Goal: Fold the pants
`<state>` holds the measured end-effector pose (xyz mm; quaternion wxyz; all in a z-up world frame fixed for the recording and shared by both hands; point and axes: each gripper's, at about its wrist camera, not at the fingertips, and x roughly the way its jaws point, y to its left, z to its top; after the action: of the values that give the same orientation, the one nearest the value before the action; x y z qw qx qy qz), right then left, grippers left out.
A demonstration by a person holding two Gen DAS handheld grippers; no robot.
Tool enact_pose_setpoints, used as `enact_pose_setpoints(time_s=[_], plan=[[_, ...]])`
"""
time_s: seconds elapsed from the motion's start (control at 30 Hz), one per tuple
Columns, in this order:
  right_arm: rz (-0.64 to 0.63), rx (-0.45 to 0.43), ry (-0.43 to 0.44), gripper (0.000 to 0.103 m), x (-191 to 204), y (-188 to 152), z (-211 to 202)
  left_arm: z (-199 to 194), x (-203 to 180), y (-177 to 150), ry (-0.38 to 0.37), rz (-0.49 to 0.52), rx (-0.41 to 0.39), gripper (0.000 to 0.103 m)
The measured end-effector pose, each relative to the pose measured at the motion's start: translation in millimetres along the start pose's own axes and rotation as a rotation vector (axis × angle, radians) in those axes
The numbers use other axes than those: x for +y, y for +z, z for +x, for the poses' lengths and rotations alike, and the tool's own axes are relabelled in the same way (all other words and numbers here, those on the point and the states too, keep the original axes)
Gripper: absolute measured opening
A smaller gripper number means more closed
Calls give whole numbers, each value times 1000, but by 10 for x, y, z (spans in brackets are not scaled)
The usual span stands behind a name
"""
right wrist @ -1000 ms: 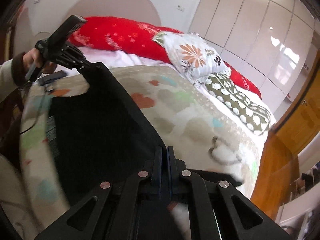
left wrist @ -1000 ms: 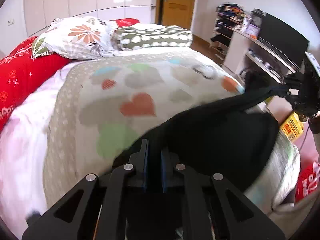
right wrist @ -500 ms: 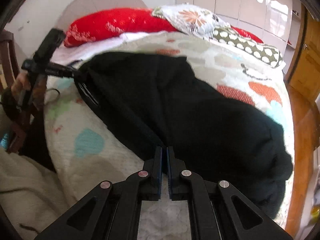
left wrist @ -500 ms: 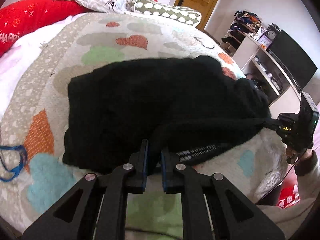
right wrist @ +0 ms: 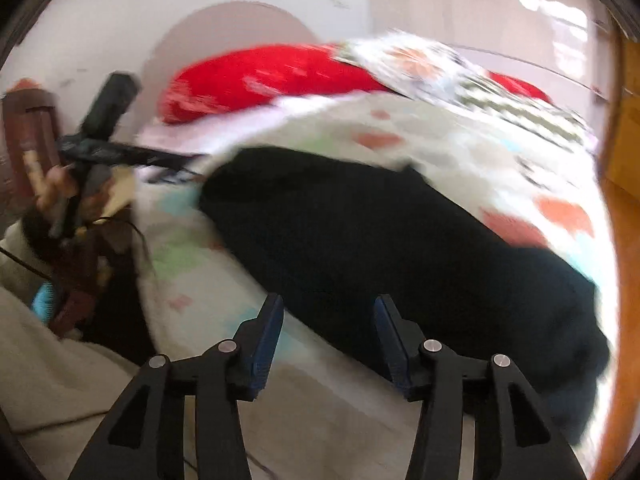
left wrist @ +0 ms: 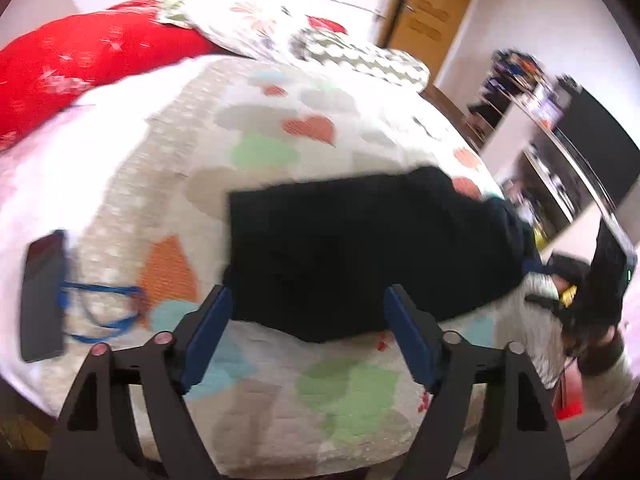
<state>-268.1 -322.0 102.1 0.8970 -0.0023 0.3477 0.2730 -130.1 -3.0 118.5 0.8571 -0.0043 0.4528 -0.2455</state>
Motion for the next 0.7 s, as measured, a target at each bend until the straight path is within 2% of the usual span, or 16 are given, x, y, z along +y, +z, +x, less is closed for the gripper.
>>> enact_pose_setpoints(time_s=[0.1,0.17,0.3,0.37,0.47,0.53,0.63,0.7], plan=[[-67,-33,55,50,239,191,266,53,123,36,35,-52,-9,83],[-112,-40,61,50,382,290,526,191,167,22,51,-86,7,83],[-62,-27,24,45,400,430,891,458,115,-18,-8,-147,22,83],[1,-50,-66,48,223,519,928,542,8,-3,-18,-141,4,83],[169,-89,-186,48,-299,623,860,644,-136,102,19,-102,-17,83],[257,-108,-212,49,-615,690,826,741,-179,203,31,-99,-35,83],[305,-69,-247,52,-977,801,951,941,-187,319,85,-85,-35,83],[361,-44,-174,52,-1164,823,1081,1090,-170,351,132,-78,-19,83]])
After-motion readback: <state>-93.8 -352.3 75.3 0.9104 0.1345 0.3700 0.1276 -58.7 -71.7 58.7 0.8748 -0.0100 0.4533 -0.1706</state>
